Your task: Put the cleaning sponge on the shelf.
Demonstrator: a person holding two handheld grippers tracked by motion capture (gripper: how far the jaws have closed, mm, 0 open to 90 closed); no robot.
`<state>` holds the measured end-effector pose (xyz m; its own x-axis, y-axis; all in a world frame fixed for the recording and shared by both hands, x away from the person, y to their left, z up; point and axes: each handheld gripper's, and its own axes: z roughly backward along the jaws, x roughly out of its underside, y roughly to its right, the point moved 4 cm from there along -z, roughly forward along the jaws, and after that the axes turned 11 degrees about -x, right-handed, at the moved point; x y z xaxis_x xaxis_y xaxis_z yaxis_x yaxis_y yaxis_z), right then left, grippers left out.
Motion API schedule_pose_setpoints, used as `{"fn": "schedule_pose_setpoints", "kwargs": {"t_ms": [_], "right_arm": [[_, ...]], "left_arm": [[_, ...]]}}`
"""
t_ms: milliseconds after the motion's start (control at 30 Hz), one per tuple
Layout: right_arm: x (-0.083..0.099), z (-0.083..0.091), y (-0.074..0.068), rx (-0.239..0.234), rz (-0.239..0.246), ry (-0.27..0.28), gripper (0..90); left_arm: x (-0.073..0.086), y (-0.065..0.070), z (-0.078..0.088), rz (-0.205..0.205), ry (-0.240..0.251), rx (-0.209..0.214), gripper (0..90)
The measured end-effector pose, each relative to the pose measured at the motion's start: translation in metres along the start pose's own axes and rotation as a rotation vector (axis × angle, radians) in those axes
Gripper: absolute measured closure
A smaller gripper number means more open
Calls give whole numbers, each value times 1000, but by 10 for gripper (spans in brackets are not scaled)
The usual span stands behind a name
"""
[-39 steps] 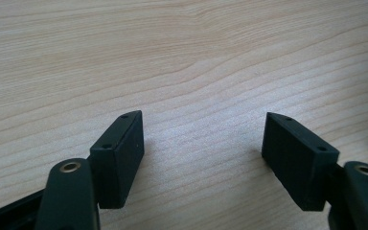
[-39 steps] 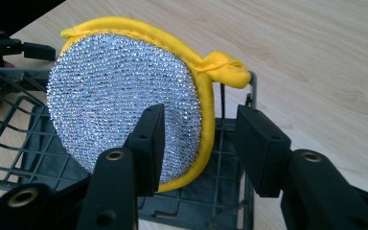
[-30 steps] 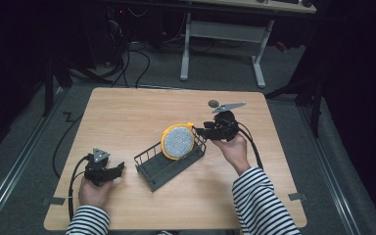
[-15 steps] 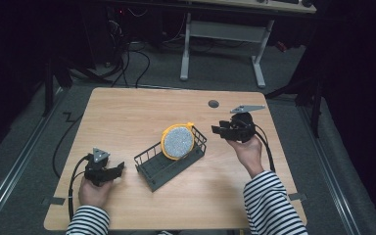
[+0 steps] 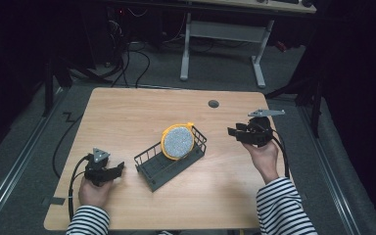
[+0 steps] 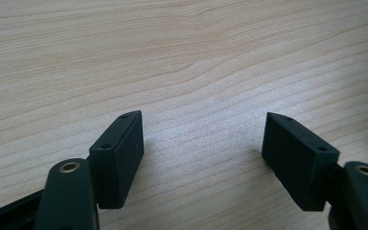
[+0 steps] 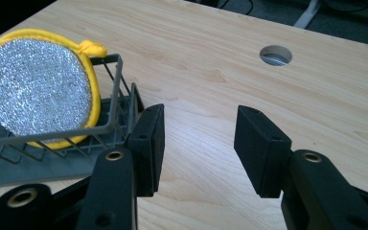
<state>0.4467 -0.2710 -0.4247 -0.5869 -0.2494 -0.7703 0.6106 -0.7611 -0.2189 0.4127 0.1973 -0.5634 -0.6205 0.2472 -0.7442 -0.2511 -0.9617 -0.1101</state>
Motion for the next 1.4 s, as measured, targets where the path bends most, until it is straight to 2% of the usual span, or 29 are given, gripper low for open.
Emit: {"fn": "schedule_pose_setpoints", "kwargs": {"t_ms": [267, 367, 567, 600, 700, 1067, 1400], "right_arm": [[15, 15, 11, 13, -34, 20, 539], [15, 23, 12, 17, -37, 39, 539], [15, 33, 9, 20, -28, 59, 537], [16, 35, 8, 44, -9, 49, 533], [18, 37, 8, 50, -4, 57, 533], [46, 50, 20, 59, -62, 83, 533], [71, 53, 22, 64, -93, 94, 532]], "left_arm": [[0, 0, 0, 0, 0, 0, 312], [0, 0, 0, 0, 1, -2, 312], [0, 0, 0, 0, 1, -2, 313], [0, 0, 0, 0, 1, -2, 311], [0, 0, 0, -1, 1, -2, 311], [0, 0, 0, -1, 1, -3, 312], [0, 0, 0, -1, 0, -3, 312]]}}
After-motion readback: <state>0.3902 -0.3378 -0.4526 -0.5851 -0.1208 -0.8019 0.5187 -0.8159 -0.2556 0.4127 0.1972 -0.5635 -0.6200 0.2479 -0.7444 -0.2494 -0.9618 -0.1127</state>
